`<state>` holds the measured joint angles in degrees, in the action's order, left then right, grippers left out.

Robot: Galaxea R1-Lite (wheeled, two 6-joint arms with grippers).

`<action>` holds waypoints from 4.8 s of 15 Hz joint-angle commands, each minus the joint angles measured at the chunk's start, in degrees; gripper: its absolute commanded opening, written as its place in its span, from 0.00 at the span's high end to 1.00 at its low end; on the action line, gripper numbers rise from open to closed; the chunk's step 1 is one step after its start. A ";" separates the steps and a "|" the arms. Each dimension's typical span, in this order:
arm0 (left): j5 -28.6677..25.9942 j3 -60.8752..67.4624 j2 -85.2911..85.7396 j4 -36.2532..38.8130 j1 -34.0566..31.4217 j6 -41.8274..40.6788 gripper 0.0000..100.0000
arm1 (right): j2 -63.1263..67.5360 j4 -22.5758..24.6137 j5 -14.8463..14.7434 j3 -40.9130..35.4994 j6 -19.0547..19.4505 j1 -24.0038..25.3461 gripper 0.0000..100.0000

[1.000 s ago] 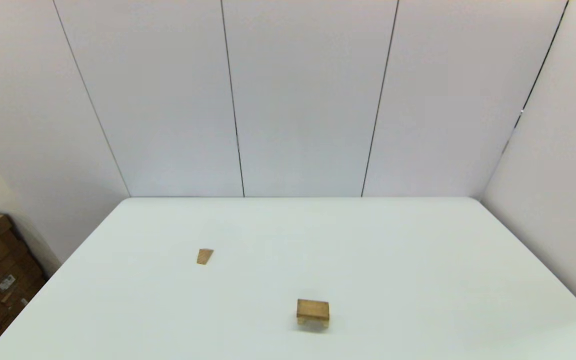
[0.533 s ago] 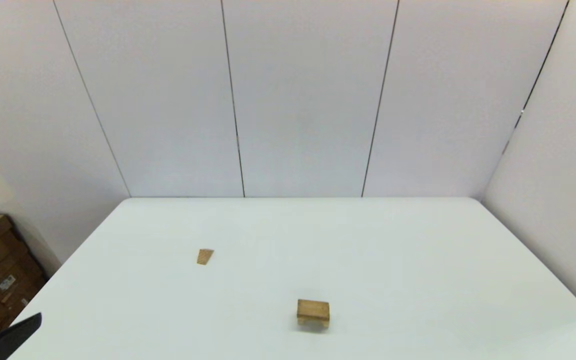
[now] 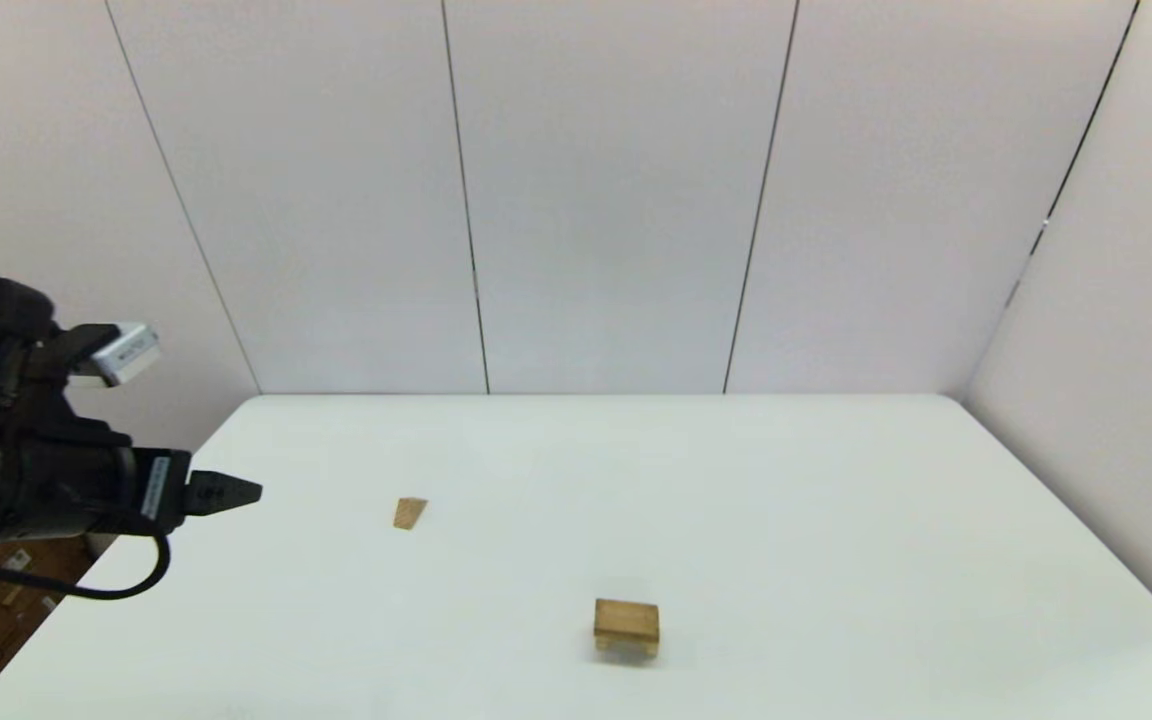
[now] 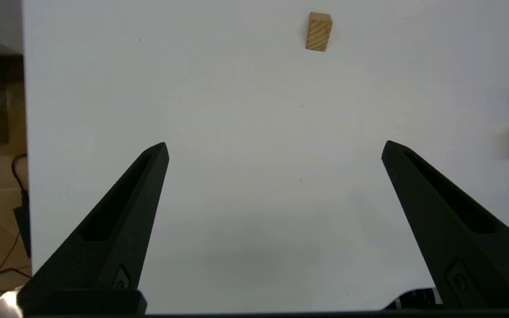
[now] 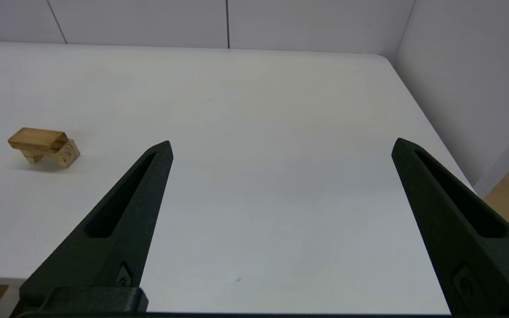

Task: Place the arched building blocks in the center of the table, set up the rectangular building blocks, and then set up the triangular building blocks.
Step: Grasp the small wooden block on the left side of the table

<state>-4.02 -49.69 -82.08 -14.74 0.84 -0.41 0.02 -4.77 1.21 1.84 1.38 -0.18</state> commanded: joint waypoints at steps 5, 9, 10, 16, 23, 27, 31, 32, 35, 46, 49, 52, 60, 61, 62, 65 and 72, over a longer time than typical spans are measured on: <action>0.16 -9.55 -27.87 2.61 2.67 -0.73 0.00 | -0.11 -0.07 0.02 0.00 0.03 0.01 0.00; 0.07 -13.42 -34.02 2.61 5.22 -0.46 0.00 | -0.11 0.02 0.02 0.00 0.03 0.01 0.00; 0.07 -14.21 -35.43 2.70 5.66 -0.29 0.00 | -0.11 0.02 0.02 0.00 0.03 0.01 0.00; 0.07 -20.62 -42.20 2.70 6.72 0.06 0.00 | -0.11 0.02 0.02 0.00 0.03 0.01 0.00; 0.07 -26.42 -47.21 2.70 8.65 1.82 0.00 | -0.11 -0.07 0.02 0.00 0.03 0.01 0.00; 0.07 -28.53 -49.23 2.70 9.09 1.82 0.00 | -0.11 -0.07 0.02 0.00 0.03 0.01 0.00; 0.16 -30.20 -50.81 2.70 9.09 1.82 0.00 | -0.11 -0.07 0.02 0.00 0.03 0.01 0.00; 0.16 -30.56 -51.43 2.70 9.09 1.82 0.00 | -0.11 0.02 0.02 0.00 0.03 0.01 0.00; 0.07 -31.87 -52.57 2.70 9.09 2.26 0.00 | -0.11 0.02 0.02 0.00 0.03 0.01 0.00; 0.16 -33.37 -52.74 2.61 9.00 2.08 0.00 | -0.11 -0.07 0.02 0.00 0.03 0.01 0.00; 0.16 -34.07 -52.66 2.26 9.09 2.00 0.00 | -0.11 -0.07 0.02 0.00 0.03 -0.08 0.00; 0.24 -35.83 -52.66 -1.08 9.00 1.82 0.00 | -0.11 0.02 0.02 0.00 0.03 0.01 0.00; 1.03 -41.81 -54.50 -9.70 9.09 2.00 0.00 | -0.11 -0.07 0.02 0.00 0.03 0.01 0.00; 1.03 -41.89 -54.85 -9.61 9.09 1.91 0.00 | -0.11 -0.07 0.02 0.00 0.03 0.01 0.00; 1.03 -41.98 -54.94 -9.61 9.09 1.91 0.00 | -0.11 0.02 0.02 0.00 0.03 0.01 0.00; 1.03 -42.42 -56.08 -9.52 9.09 1.91 0.00 | -0.11 0.02 0.02 0.00 0.03 0.01 0.00; 1.12 -42.51 -56.44 -9.61 9.00 1.91 0.00 | -0.11 0.02 0.02 0.00 0.03 0.01 0.00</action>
<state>-2.86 -92.20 -138.42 -24.20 9.84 1.49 0.02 -4.79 1.21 1.84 1.38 -0.18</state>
